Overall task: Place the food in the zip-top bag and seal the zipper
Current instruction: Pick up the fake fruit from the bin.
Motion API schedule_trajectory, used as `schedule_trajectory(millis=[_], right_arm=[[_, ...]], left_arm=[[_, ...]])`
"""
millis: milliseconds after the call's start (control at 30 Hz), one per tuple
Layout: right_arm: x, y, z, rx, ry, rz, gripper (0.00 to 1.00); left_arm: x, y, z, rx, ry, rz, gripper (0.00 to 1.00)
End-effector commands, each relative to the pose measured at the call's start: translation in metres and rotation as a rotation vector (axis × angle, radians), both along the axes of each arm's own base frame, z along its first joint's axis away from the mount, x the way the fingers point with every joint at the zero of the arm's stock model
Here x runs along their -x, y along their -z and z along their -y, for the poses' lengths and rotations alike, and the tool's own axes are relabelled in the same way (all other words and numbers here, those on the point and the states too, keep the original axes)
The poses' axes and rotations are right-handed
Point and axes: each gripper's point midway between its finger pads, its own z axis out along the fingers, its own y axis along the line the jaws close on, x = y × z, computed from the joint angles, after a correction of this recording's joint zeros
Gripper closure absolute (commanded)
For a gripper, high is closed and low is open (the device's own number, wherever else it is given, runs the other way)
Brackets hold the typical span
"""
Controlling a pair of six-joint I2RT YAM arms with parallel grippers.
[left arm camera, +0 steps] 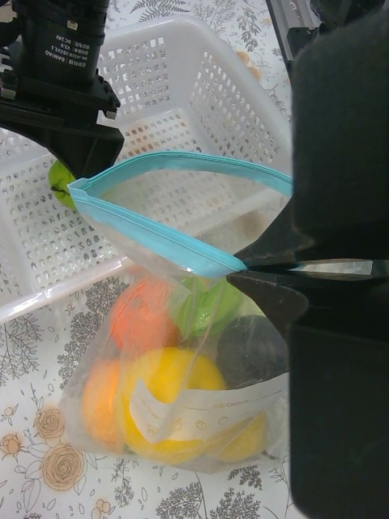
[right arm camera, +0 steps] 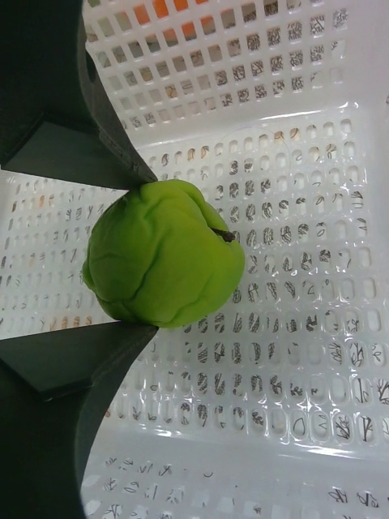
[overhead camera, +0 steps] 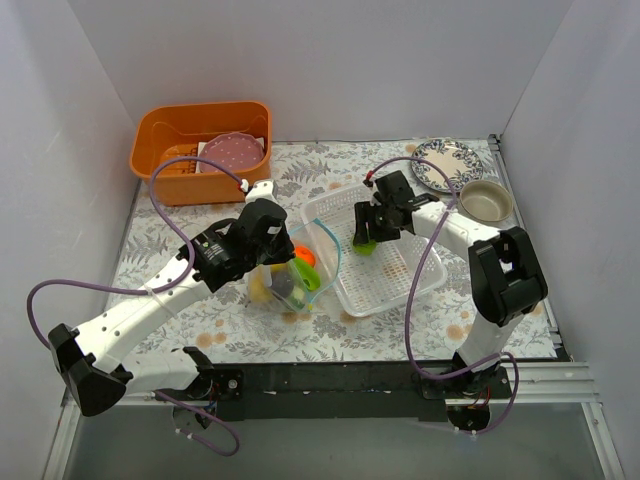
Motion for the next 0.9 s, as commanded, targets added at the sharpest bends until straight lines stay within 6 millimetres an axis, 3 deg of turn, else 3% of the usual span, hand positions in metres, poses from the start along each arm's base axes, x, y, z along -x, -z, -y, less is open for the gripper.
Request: schedule_trajectory(millis=[0, 167, 300, 333, 400, 433, 600, 767, 867], right_arm=[[0.005, -0.043, -0.005, -0.082, 0.012, 0.081, 0.56], [0.016, -0.073, 0.002, -0.120, 0.037, 0.133, 0.57], [0.032, -0.112, 0.002, -0.213, 0.050, 0.198, 0.57], [0.039, -0.112, 0.002, -0.234, 0.064, 0.184, 0.57], [0.050, -0.131, -0.004, -0.290, 0.054, 0.228, 0.57], [0.058, -0.129, -0.006, -0.306, 0.058, 0.220, 0.57], [0.087, -0.163, -0.025, -0.417, 0.015, 0.285, 0.57], [0.108, -0.185, -0.039, -0.530, -0.026, 0.329, 0.57], [0.116, -0.176, -0.043, -0.525, -0.034, 0.345, 0.56]], left_arm=[[0.002, -0.011, -0.001, 0.030, 0.006, 0.015, 1.00], [0.002, -0.014, 0.003, 0.053, 0.016, 0.018, 1.00], [0.002, -0.015, 0.004, 0.057, 0.017, 0.025, 1.00], [0.001, -0.015, 0.005, 0.061, 0.018, 0.026, 1.00], [0.002, -0.012, 0.006, 0.062, 0.023, 0.020, 1.00], [0.002, -0.012, 0.007, 0.064, 0.028, 0.017, 1.00], [0.001, -0.010, 0.007, 0.057, 0.023, 0.014, 1.00], [0.001, -0.009, 0.005, 0.038, 0.021, 0.011, 1.00], [0.001, -0.009, 0.005, 0.049, 0.015, 0.012, 1.00]])
